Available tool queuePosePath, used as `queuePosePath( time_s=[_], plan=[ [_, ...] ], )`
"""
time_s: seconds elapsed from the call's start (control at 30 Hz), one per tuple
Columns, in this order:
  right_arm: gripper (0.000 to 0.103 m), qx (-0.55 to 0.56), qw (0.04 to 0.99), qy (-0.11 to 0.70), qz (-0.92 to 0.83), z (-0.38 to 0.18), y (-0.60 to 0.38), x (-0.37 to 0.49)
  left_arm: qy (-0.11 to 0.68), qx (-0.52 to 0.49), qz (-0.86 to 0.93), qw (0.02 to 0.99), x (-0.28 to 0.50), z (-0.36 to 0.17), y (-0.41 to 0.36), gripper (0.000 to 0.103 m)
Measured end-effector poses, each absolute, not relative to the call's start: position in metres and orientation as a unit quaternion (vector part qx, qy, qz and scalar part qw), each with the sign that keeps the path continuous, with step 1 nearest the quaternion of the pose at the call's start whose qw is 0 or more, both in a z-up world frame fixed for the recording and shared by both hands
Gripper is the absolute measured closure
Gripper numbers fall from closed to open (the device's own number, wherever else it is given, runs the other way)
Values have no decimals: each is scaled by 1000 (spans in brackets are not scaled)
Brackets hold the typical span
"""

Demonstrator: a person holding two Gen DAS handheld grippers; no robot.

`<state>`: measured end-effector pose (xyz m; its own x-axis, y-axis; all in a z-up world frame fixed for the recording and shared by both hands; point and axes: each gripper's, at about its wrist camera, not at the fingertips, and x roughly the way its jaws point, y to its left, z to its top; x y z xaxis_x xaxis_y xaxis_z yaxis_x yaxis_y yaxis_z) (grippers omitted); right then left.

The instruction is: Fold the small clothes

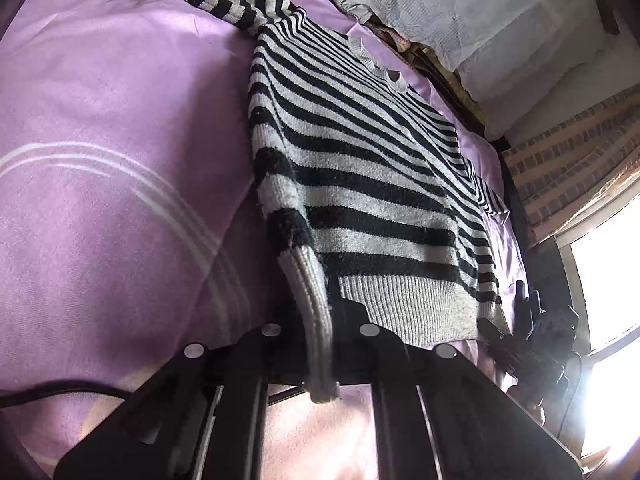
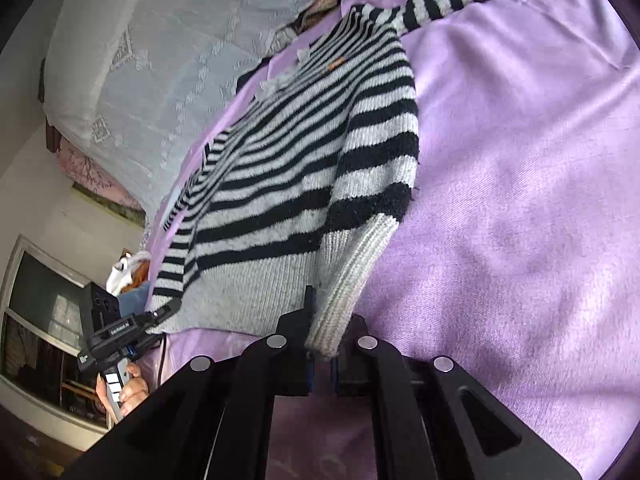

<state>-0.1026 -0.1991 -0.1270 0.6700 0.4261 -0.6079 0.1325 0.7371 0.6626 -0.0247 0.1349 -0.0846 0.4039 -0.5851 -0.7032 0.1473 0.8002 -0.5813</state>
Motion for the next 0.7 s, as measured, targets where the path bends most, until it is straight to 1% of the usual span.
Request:
queuePosePath(
  time_s=[0.03,0.1,0.17,0.23,0.37,0.53,0.57,0.63,0.7],
  plan=[
    [92,351,843,398,88,-124,-200,-104,496,-224,-227,807,-24,-83,138,94],
    [88,335,854,390,73,-115,-206,-113,490,-227,-227,810,-26,-77,146,91],
    [81,322,867,376,46,-103,-215,-120,478,-216,-219,823,-27,-64,154,88],
    [81,329,877,348,22,-89,-234,-120,466,-200,-210,836,-22,-50,158,85],
    [81,329,890,315,18,-65,-244,-78,448,-173,-201,854,6,-29,148,85],
    [81,302,893,333,33,-60,-223,-4,446,-159,-222,853,48,-14,108,84],
    [81,299,892,338,32,-61,-220,7,444,-154,-224,854,53,-14,101,81],
    [81,304,883,356,29,-75,-220,31,444,-141,-217,858,64,-19,89,71],
    [81,315,872,374,22,-91,-228,43,461,-138,-199,854,77,-34,83,69]
  ],
)
